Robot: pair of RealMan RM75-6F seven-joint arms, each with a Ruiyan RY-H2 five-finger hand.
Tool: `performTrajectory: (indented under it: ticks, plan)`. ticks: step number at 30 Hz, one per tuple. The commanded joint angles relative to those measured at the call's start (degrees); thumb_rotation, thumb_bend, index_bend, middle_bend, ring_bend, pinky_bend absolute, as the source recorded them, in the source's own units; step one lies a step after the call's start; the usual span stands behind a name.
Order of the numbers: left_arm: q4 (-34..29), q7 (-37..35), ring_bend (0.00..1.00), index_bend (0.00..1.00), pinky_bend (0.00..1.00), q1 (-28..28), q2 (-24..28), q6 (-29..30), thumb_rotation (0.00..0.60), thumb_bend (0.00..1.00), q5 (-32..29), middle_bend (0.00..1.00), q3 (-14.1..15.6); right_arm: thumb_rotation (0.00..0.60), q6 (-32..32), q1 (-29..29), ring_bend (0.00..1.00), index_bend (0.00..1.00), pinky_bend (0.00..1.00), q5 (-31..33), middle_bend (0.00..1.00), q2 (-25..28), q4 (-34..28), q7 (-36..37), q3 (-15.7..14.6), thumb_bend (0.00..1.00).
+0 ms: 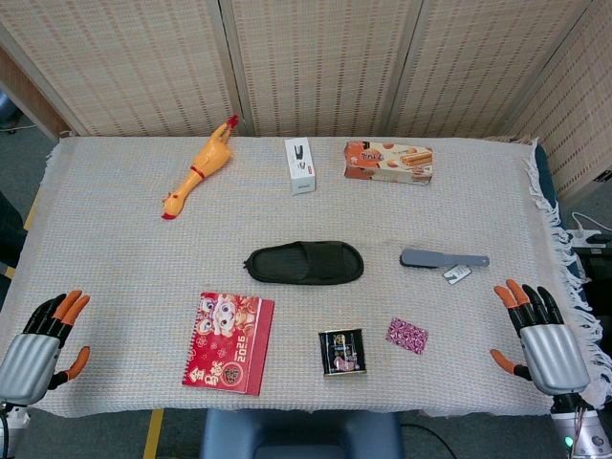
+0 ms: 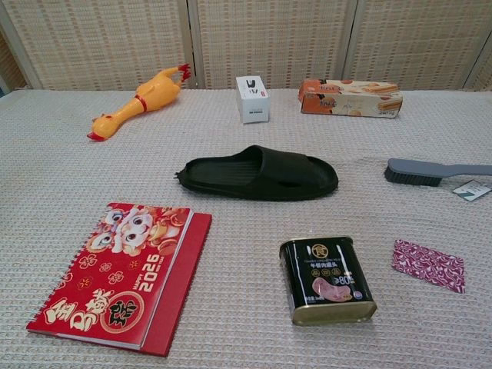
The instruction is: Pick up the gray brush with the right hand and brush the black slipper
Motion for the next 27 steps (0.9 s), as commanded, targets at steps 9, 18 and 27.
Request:
performTrajectory:
  ticks: [9,18,27]
  plan:
    - [0.8,-1.7,0.00,0.00,0.14,0.5,-0.1,1.4,0.581,0.45,-0.6,0.00,-0.8,0.536,-2.7,1.6,0.00,0.00,0.00,3.8,0.00,-2.9,-1.4,-4.2,1.6,0.11]
    - [-0.7,-2.6,0.00,0.00,0.10,0.1,1.4,-0.8,0.587,0.45,-2.7,0.00,-1.1,0.558,-20.9,15.5,0.00,0.00,0.00,17.4,0.00,-9.5,8.5,-12.1,10.6,0.11]
    - [0.5,-4.0,0.00,0.00,0.10,0.2,1.2,-0.5,0.582,0.46,-3.5,0.00,-1.8,0.554,-27.0,22.7,0.00,0.00,0.01,28.3,0.00,-15.3,15.7,-20.6,13.1,0.12]
